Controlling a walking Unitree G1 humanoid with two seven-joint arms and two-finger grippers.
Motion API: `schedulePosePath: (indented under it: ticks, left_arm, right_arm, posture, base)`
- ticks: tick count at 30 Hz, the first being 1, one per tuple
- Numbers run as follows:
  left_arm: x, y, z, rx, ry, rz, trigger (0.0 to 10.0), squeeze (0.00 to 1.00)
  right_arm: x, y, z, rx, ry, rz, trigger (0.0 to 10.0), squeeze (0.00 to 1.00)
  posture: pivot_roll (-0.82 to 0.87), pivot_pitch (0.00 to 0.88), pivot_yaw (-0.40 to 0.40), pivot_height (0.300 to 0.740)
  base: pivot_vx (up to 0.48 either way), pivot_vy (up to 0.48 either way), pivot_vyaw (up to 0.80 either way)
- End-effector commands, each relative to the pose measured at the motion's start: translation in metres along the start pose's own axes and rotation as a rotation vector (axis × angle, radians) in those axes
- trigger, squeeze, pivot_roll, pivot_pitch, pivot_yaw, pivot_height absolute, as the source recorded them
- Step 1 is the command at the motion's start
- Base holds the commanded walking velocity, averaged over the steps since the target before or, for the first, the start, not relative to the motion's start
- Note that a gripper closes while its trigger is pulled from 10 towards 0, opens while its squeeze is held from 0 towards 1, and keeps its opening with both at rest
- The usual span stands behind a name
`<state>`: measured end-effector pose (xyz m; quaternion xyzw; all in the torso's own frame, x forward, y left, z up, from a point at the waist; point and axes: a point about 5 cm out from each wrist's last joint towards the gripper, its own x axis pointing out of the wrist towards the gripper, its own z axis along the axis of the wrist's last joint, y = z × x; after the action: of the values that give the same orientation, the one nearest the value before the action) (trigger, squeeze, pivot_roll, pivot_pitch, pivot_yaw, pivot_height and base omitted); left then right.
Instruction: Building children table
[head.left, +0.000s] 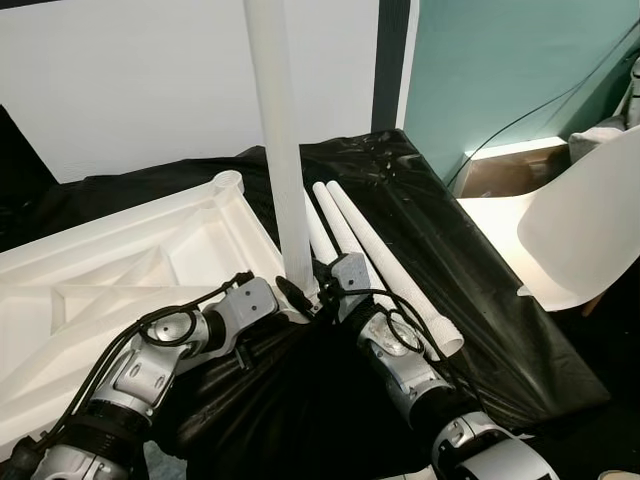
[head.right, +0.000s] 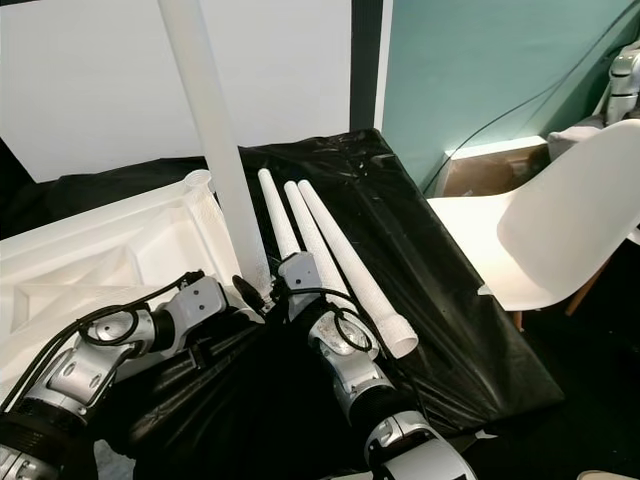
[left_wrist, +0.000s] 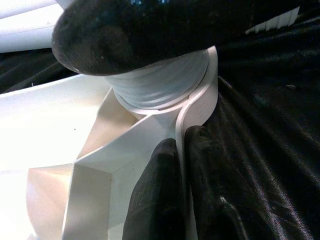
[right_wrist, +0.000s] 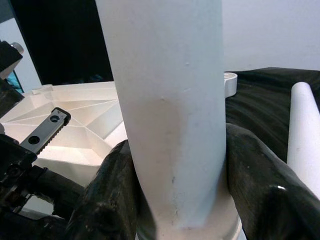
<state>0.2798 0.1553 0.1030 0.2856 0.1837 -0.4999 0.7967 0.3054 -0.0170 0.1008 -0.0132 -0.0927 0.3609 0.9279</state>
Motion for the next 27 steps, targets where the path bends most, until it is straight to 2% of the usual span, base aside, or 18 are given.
schedulePosePath:
  ticks: [1, 2, 3, 4, 6, 7, 10, 11, 13, 15, 22, 23, 26, 27]
  left_arm:
    - [0.009, -0.028, -0.026, -0.09, 0.09, -0.182, 10.0, 0.0]
    - [0.008, -0.028, -0.027, -0.092, 0.093, -0.181, 10.0, 0.0]
    - [0.007, -0.028, -0.028, -0.093, 0.095, -0.18, 10.0, 0.0]
    - [0.006, -0.028, -0.028, -0.095, 0.096, -0.179, 10.0, 0.0]
    - [0.006, -0.028, -0.029, -0.096, 0.097, -0.178, 10.0, 0.0]
    - [0.006, -0.028, -0.029, -0.098, 0.096, -0.178, 10.0, 0.0]
    - [0.007, -0.028, -0.029, -0.098, 0.096, -0.178, 10.0, 0.0]
    - [0.01, -0.027, -0.027, -0.096, 0.091, -0.176, 10.0, 0.0]
    - [0.011, -0.027, -0.026, -0.095, 0.088, -0.176, 10.0, 0.0]
    - [0.013, -0.025, -0.024, -0.092, 0.082, -0.174, 10.0, 0.0]
    - [0.018, -0.025, -0.022, -0.087, 0.075, -0.175, 10.0, 0.0]
    - [0.019, -0.025, -0.022, -0.085, 0.074, -0.174, 10.0, 0.0]
    - [0.02, -0.023, -0.021, -0.082, 0.071, -0.171, 10.0, 0.0]
    - [0.02, -0.023, -0.02, -0.081, 0.07, -0.17, 10.0, 0.0]
  right_arm:
    - [-0.003, -0.011, -0.006, 0.022, 0.048, -0.136, 0.8, 0.0]
    - [-0.004, -0.012, -0.007, 0.003, 0.052, -0.14, 10.0, 0.0]
    - [-0.004, -0.012, -0.007, -0.009, 0.055, -0.142, 10.0, 0.0]
    - [-0.004, -0.012, -0.006, -0.007, 0.045, -0.136, 10.0, 0.89]
    - [-0.004, -0.012, -0.005, -0.004, 0.037, -0.131, 10.0, 0.89]
    - [-0.003, -0.013, -0.002, -0.004, 0.021, -0.122, 10.0, 1.0]
    - [0.0, -0.012, 0.004, -0.016, 0.001, -0.087, 10.0, 1.0]
    - [0.001, -0.013, 0.007, -0.018, -0.006, -0.022, 10.0, 0.0]
    - [0.002, -0.013, 0.009, -0.018, -0.006, 0.001, 10.0, 0.0]
    - [0.001, -0.018, 0.011, -0.019, 0.0, 0.078, 10.0, 0.0]
    - [-0.003, -0.042, 0.009, -0.009, 0.106, 0.21, 10.0, 0.0]
    - [-0.004, -0.047, 0.01, -0.014, 0.122, 0.245, 7.8, 0.0]
    - [-0.006, -0.055, 0.013, -0.025, 0.149, 0.305, 7.8, 0.0]
    - [-0.006, -0.059, 0.016, -0.04, 0.154, 0.332, 0.2, 0.0]
  posture:
    - [0.12, 0.0, 0.031, 0.74]
    - [0.12, 0.0, 0.03, 0.74]
    - [0.12, 0.0, 0.03, 0.74]
    - [0.12, 0.0, 0.029, 0.74]
    - [0.12, 0.0, 0.029, 0.74]
    - [0.11, 0.0, 0.03, 0.74]
    - [0.11, 0.0, 0.028, 0.74]
    - [0.1, 0.0, 0.024, 0.74]
    - [0.1, 0.0, 0.024, 0.74]
    - [0.09, 0.0, 0.022, 0.74]
    - [0.08, 0.0, 0.016, 0.74]
    - [0.08, 0.0, 0.017, 0.74]
    - [0.08, 0.0, 0.018, 0.74]
    - [0.09, 0.0, 0.018, 0.74]
  base:
    - [0.0, 0.0, 0.0]
    - [0.0, 0.0, 0.0]
    - [0.0, 0.0, 0.0]
    - [0.0, 0.0, 0.0]
    - [0.0, 0.0, 0.0]
    - [0.0, 0.0, 0.0]
    - [0.0, 0.0, 0.0]
    - [0.0, 0.0, 0.0]
    - [0.0, 0.0, 0.0]
    - [0.0, 0.0, 0.0]
    - [0.0, 0.0, 0.0]
    - [0.0, 0.0, 0.0]
    - [0.0, 0.0, 0.0]
    - [0.0, 0.0, 0.0]
